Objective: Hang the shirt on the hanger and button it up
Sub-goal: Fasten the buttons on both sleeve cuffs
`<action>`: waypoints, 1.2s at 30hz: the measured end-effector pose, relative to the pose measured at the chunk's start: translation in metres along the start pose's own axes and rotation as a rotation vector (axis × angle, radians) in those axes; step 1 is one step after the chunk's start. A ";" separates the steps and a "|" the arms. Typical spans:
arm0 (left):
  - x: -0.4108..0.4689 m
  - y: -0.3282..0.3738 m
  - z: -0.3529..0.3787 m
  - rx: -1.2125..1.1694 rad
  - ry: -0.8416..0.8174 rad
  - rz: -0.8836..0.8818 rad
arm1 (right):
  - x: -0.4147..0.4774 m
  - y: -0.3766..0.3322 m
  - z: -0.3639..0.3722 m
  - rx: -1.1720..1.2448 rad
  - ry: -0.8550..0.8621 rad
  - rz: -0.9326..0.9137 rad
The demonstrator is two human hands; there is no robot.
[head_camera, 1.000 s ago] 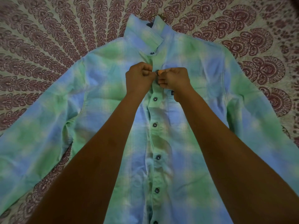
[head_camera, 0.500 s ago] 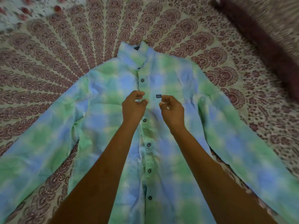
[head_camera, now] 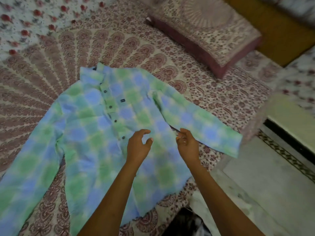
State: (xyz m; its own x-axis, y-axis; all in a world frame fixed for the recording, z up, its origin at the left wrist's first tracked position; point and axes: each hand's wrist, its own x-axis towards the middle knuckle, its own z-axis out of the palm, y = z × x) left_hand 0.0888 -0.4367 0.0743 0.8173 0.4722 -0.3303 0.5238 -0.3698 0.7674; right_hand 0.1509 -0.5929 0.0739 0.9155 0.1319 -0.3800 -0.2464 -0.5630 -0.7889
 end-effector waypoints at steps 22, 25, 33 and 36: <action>-0.038 0.096 0.271 0.323 -0.274 0.083 | 0.058 0.196 -0.190 0.098 0.064 0.371; -0.032 0.088 0.281 0.336 -0.261 0.088 | 0.076 0.204 -0.182 0.201 0.040 0.494; -0.012 0.072 0.307 0.318 -0.329 0.189 | 0.087 0.217 -0.173 0.264 0.144 0.474; -0.005 0.081 0.307 0.248 -0.278 0.292 | 0.084 0.200 -0.175 0.483 0.140 0.376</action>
State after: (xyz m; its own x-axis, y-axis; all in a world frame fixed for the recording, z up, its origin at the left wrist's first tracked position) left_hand 0.2012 -0.7149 -0.0304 0.9546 0.1001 -0.2804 0.2760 -0.6514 0.7068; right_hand 0.2336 -0.8372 -0.0316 0.7629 -0.1299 -0.6334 -0.6460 -0.1137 -0.7548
